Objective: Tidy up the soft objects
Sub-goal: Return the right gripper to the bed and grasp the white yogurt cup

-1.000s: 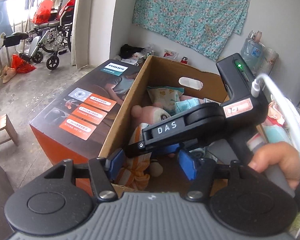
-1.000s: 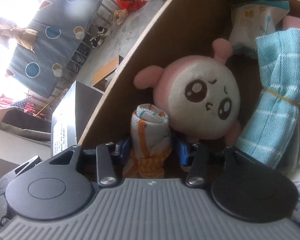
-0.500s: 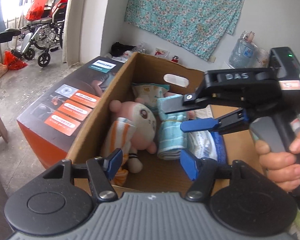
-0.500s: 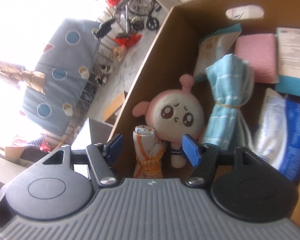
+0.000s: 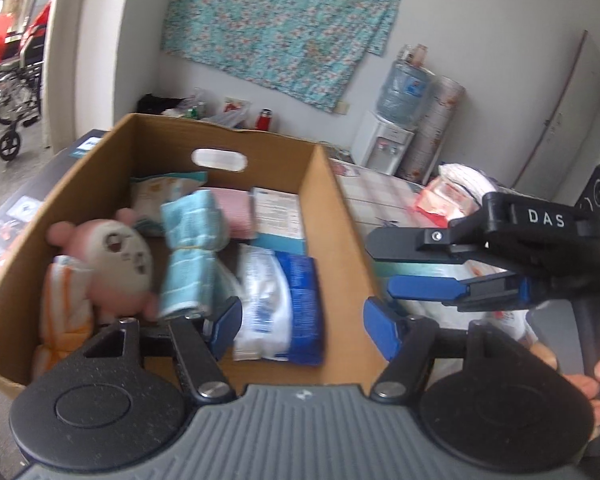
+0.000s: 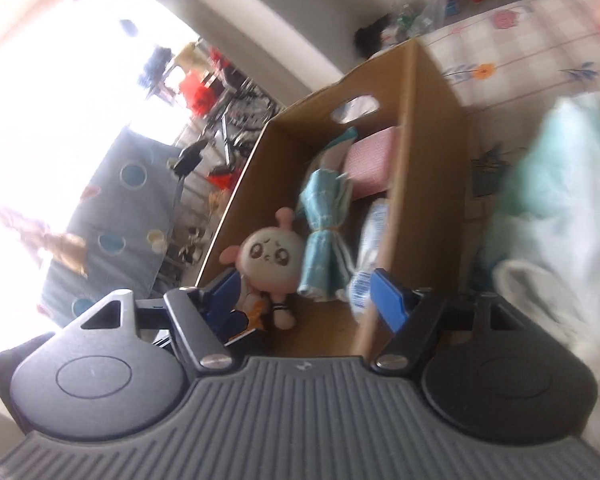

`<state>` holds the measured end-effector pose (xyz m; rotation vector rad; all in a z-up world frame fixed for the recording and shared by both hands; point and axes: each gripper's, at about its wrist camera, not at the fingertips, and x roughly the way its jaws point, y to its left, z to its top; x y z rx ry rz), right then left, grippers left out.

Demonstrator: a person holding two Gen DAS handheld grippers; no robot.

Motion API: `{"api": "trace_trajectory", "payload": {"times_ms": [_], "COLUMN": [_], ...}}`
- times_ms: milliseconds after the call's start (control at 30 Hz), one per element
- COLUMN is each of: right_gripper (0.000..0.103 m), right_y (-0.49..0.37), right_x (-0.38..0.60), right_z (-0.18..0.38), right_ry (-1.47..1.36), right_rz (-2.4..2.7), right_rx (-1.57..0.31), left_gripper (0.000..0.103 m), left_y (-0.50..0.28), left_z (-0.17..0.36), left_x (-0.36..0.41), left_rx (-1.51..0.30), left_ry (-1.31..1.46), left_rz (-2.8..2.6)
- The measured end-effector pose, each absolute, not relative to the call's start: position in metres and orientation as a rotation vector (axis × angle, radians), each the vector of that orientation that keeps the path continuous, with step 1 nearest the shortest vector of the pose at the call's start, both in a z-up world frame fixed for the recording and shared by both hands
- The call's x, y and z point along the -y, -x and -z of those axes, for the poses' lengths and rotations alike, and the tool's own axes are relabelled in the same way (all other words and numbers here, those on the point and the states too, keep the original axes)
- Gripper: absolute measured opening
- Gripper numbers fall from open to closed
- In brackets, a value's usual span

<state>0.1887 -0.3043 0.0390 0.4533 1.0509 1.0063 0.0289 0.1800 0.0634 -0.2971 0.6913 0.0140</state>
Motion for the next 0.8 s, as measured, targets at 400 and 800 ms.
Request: {"api": "trace_trajectory", "payload": {"times_ms": [400, 800], "right_gripper": [0.073, 0.073], "right_y": [-0.187, -0.185], "right_x": [0.442, 0.553], "right_z": [-0.021, 0.013], "right_ry": [-0.603, -0.675], "right_rz": [-0.769, -0.501], "right_rx": [-0.913, -0.833], "left_gripper": [0.069, 0.068], "left_y": [-0.069, -0.109], "left_z": [-0.057, -0.046], "left_x": [-0.088, 0.006], "left_rx": [-0.715, -0.759], "left_ry": [0.216, 0.116], "left_rz": [0.204, 0.363]}}
